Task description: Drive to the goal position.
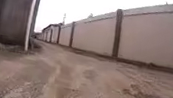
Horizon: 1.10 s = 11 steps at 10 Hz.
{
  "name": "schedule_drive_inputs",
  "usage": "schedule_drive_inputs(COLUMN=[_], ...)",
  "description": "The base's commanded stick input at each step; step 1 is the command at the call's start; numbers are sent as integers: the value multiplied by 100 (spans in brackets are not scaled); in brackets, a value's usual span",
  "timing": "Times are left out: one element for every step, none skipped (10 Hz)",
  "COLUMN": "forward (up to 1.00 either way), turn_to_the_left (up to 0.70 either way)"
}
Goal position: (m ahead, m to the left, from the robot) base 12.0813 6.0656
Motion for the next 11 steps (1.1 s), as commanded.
schedule_drive_inputs(forward=[70,70,70,70,70,70,70,70,70,70,70], turn_to_the_left=[0,0,0,0,0,0,0,0,20,35,35])
